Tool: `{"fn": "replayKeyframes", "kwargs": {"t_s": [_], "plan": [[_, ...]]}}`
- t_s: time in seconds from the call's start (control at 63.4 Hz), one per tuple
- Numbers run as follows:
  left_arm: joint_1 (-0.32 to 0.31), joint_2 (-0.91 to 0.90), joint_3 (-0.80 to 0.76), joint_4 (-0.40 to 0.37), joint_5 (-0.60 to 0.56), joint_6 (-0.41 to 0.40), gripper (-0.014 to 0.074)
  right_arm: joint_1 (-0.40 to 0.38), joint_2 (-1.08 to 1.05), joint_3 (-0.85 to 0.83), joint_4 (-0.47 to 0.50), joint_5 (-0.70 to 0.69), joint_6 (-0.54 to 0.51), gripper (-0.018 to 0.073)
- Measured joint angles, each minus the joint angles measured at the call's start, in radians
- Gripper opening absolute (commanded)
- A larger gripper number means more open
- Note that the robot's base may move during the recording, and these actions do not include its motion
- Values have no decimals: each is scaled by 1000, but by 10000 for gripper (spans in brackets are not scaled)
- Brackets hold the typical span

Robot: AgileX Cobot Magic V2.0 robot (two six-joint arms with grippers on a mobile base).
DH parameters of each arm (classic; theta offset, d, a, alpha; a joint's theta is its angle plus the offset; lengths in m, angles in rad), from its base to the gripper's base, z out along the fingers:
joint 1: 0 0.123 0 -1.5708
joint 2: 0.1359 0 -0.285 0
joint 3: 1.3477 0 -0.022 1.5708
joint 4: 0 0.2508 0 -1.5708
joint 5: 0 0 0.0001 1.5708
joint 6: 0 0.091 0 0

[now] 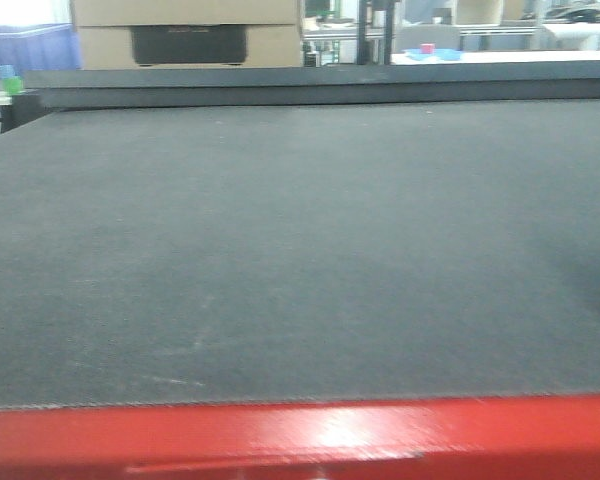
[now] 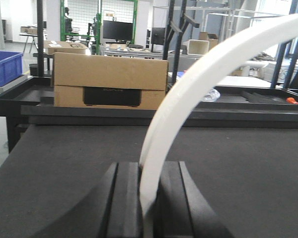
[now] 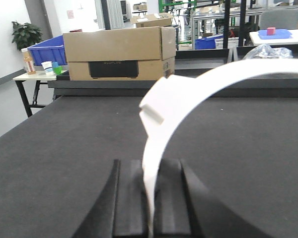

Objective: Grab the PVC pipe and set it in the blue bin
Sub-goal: 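Drive the base away from the table holding both arcs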

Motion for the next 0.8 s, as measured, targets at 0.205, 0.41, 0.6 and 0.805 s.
{"fn": "replayKeyframes", "kwargs": {"t_s": [0.205,0.41,0.6,0.805], "plan": [[0,-2,0,1,0,0,-111,0,0,0,0,0,0,-169],[0,-2,0,2,0,0,-111,0,0,0,0,0,0,-169],[0,-2,0,2,0,0,-111,0,0,1,0,0,0,-169],[0,-2,0,2,0,0,-111,0,0,1,0,0,0,-169]]}}
